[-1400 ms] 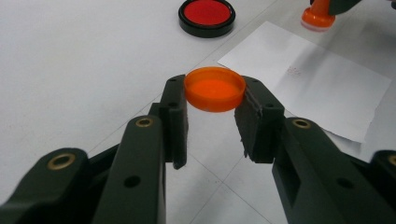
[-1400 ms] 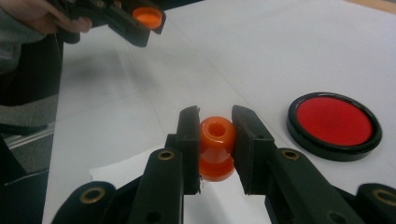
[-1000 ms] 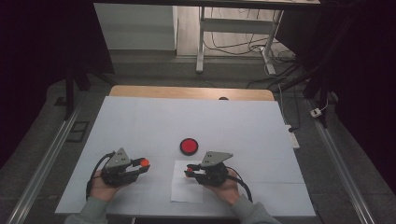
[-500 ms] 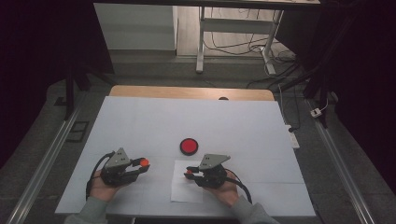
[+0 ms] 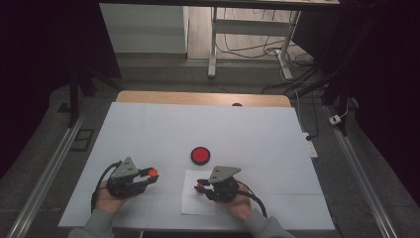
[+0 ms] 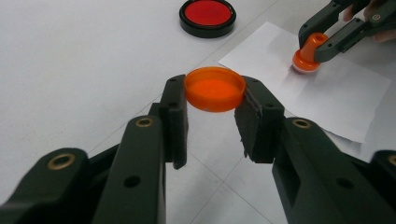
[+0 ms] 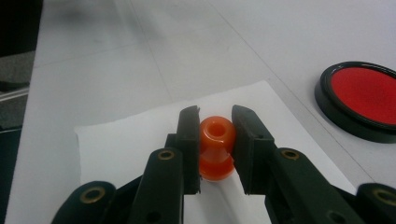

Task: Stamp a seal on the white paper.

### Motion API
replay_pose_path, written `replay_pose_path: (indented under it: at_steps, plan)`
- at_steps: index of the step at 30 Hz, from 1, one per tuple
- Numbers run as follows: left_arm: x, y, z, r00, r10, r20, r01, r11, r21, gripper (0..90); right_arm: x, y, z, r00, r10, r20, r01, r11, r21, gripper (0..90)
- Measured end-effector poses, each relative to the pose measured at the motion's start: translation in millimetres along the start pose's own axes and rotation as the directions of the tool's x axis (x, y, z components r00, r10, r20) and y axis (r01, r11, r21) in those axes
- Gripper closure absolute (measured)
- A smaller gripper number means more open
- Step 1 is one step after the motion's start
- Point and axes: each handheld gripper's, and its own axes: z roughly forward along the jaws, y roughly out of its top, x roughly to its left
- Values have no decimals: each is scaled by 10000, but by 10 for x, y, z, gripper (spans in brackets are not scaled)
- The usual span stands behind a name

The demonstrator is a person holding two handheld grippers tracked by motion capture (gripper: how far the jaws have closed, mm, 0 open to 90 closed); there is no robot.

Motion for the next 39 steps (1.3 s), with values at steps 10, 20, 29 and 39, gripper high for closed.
replay_pose_path:
  at_steps: [10, 20, 29, 39]
  plan:
    - [0, 0, -1, 10000, 5, 3, -5, 10000, -3, 653, -7, -10, 18, 10000, 3, 8, -3, 10000, 31, 726]
    - [-3, 0, 5, 10000, 7, 28, -7, 10000, 18, 652, -11, -62, 31, 9999, 101, 10, -101, 9999, 74, 729]
    - [-14, 5, 1, 10000, 14, 17, -14, 10000, -15, 652, -13, -73, 42, 9999, 95, -31, -95, 9999, 70, 731]
    - [0, 3, -17, 10000, -41, -1, 41, 10000, -69, 652, -12, -79, 46, 10000, 87, -27, -87, 10000, 43, 731]
